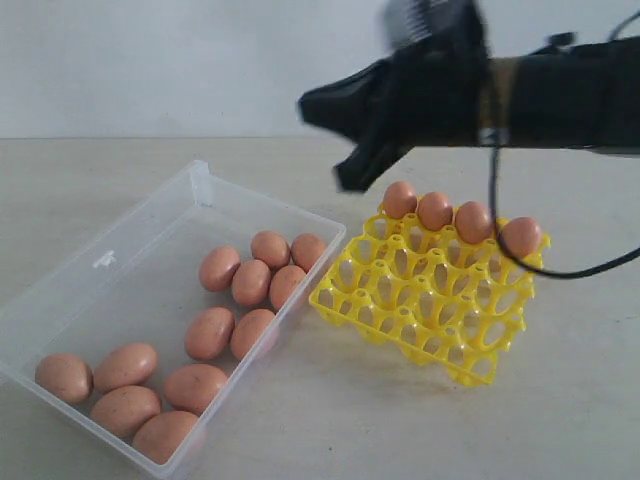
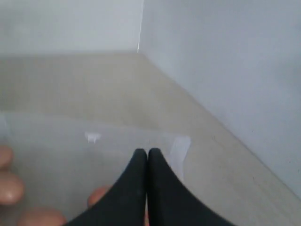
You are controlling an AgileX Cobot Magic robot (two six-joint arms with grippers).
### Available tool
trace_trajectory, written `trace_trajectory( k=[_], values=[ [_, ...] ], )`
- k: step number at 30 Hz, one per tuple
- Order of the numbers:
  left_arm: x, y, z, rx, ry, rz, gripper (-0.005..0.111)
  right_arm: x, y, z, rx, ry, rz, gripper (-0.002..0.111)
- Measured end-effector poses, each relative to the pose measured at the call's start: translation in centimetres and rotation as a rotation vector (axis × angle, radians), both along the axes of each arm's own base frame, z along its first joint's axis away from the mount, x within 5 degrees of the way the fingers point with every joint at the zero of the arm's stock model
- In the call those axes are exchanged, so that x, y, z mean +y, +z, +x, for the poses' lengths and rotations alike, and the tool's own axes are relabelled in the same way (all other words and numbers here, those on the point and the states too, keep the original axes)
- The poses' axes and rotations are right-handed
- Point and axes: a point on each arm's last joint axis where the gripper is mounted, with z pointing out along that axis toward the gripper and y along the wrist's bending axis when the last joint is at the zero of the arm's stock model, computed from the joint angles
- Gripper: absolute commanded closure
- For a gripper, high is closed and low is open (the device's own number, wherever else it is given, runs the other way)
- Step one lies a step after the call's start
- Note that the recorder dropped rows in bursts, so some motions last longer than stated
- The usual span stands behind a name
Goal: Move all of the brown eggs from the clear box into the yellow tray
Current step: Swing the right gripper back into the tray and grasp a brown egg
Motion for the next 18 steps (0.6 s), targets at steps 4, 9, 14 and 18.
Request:
trace_trajectory(
  k=[4, 9, 14, 18],
  values=[
    [0.0, 0.0, 0.0, 0.000, 0.000, 0.000, 0.105, 6.9, -0.8, -2.0, -0.138, -0.261, -0.449, 0.109],
    [0.0, 0.0, 0.0, 0.000, 0.000, 0.000, 0.105, 11.0, -0.6, -1.6, -0.076, -0.480, -0.586, 0.109],
    [0.0, 0.0, 0.0, 0.000, 0.000, 0.000, 0.105, 14.3, -0.3, -0.8, 0.409, -0.386, -0.609, 0.109],
    [0.0, 0.0, 0.0, 0.000, 0.000, 0.000, 0.105, 16.8, -0.5, -0.1, 0.616, -0.242, -0.590, 0.107]
  ],
)
